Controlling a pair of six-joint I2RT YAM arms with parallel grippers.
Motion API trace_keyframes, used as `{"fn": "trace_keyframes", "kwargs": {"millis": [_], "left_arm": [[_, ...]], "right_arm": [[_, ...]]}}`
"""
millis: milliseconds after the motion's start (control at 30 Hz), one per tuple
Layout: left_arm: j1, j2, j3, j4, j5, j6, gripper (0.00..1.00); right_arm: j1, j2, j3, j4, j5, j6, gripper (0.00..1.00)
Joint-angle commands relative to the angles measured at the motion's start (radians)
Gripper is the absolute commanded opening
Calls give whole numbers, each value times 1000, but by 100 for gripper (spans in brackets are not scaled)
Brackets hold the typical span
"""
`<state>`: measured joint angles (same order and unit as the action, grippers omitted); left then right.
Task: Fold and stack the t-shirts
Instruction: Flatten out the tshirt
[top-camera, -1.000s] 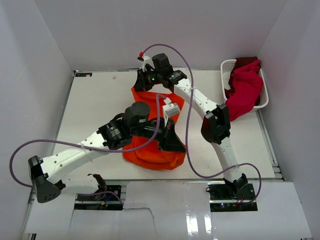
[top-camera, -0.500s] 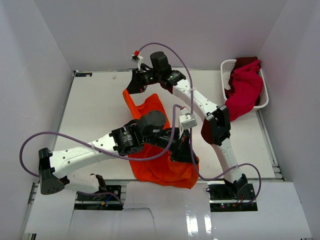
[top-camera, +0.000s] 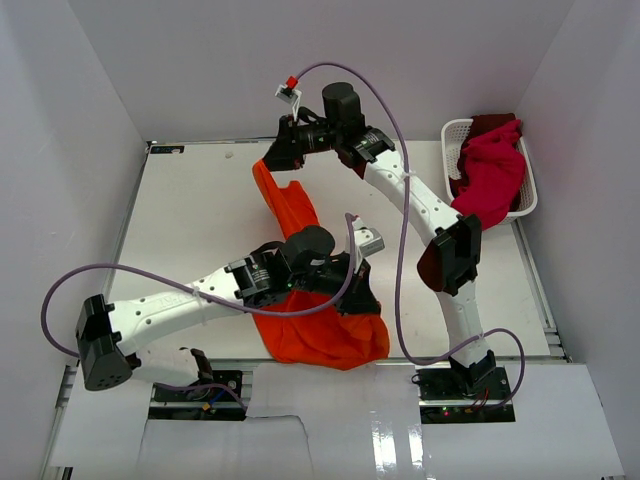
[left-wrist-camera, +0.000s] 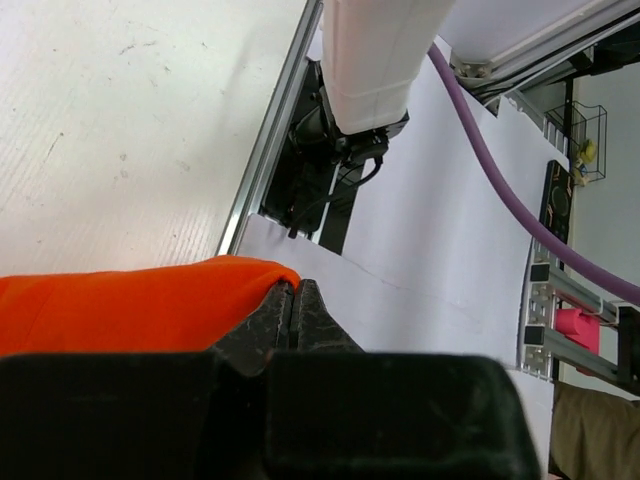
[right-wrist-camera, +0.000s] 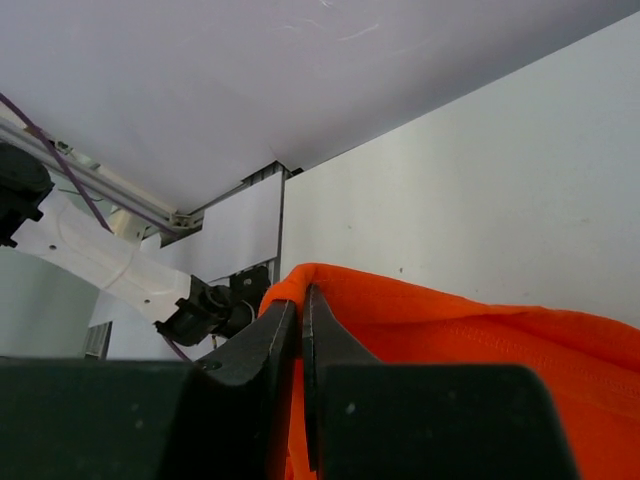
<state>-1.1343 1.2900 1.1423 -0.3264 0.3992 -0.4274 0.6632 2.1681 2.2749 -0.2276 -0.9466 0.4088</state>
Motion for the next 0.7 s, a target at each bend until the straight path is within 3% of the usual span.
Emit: {"fn": "trace_keyframes", "kwargs": {"millis": [0,267,667], "left_arm": [[5,31,-4,64,13,35,0],[7,236,83,113,67,84,0],[39,367,74,159,133,108,0]], "right_arm": [[6,-7,32,57,-80,56,8],[15,-8,20,56,-147,85,8],[24,-50,-48,-24,-221,30,8]]}}
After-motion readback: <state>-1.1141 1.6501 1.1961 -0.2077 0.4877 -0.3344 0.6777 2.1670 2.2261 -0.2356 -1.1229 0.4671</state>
